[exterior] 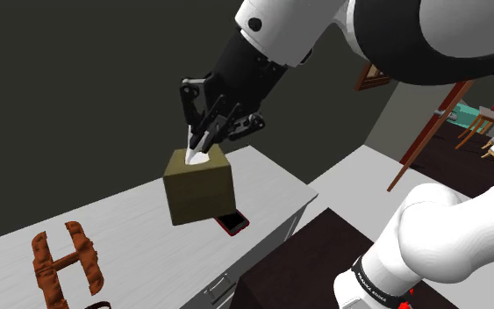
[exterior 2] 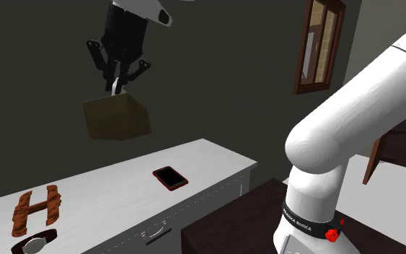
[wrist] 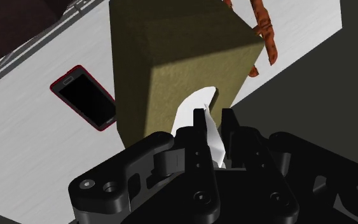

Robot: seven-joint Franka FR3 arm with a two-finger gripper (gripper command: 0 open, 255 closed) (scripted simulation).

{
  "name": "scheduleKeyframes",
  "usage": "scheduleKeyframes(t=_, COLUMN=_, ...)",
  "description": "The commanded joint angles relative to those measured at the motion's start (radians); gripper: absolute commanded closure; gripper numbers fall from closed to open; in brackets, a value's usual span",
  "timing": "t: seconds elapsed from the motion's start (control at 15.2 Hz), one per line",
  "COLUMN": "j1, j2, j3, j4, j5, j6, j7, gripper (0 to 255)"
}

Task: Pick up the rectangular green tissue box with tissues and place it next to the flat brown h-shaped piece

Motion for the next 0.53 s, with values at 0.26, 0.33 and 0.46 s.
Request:
scheduleKeyframes(t=0.26, j1=-0.013, j2=0.052, j3=0.156, j4=0.088, j5=-0.013, j6=0.004, j7=0.161, gripper=255)
scheduleKeyframes(t=0.33, j1=-0.012, j2=0.051, j3=0.160, j4=0.075, j5=-0.010, j6=0.017, j7=0.160, gripper=255)
scheduleKeyframes(t=0.46, j1=-0.009, j2=0.051, j3=0.167, j4=0.049, j5=-0.005, j6=0.043, j7=0.159, gripper=255)
